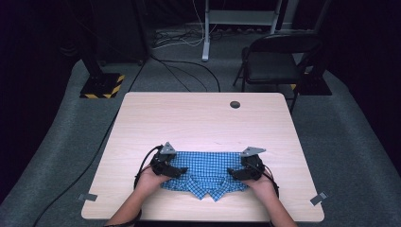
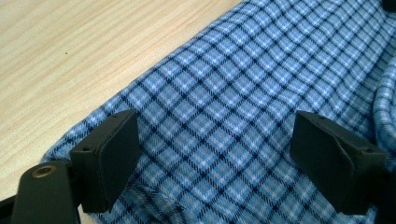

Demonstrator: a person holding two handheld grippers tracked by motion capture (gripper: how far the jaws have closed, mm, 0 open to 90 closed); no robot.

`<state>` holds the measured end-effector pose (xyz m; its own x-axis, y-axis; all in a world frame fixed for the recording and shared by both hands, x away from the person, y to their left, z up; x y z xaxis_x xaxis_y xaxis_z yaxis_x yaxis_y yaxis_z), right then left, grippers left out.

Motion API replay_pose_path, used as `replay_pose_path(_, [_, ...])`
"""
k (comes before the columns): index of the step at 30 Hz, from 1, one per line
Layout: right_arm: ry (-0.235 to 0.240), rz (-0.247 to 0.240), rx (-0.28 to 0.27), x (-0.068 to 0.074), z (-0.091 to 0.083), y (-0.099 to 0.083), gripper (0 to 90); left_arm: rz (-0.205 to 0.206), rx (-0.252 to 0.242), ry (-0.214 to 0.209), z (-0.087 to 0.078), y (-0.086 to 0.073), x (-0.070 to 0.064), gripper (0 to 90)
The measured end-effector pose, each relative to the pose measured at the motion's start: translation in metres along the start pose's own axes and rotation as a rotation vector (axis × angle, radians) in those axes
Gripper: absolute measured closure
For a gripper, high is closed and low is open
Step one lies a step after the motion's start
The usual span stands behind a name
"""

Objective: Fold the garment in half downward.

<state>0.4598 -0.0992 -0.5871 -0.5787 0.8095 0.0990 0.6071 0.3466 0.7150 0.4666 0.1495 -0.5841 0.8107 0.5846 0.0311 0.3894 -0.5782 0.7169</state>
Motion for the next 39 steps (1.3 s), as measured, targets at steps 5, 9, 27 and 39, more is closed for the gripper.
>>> replay_pose_path(5, [-0.012, -0.008, -0.010, 0.000, 0.001, -0.001, 16.1, 0.002, -0.016, 0.023, 0.001, -0.001, -0.001, 15.6])
replay_pose_path(9, [-0.007, -0.003, -0.024, 0.000, 0.000, -0.001, 15.3, 0.006, -0.023, 0.028, 0.001, -0.001, -0.001, 15.2])
replay_pose_path(27, [0.066, -0.072, -0.111, 0.016, -0.034, 0.005, 15.0, 0.039, -0.101, 0.013, -0.028, 0.009, -0.014, 15.1])
replay_pose_path(39, [0.057, -0.104, -0.011, 0.020, -0.012, -0.014, 16.2, 0.083, -0.003, -0.027, -0.007, -0.003, -0.028, 15.0])
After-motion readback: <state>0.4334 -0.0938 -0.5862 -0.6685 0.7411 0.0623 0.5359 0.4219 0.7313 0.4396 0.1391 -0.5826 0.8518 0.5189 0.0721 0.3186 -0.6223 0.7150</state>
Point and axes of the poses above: each handheld gripper's, and its own axes: z roughly forward along the jaws, y roughly out of its top, x roughly to its left, the point moved 9 cm from there along z, roughly forward along the jaws, and after that the axes turned 6 degrees about z, right-handed, at the moved point
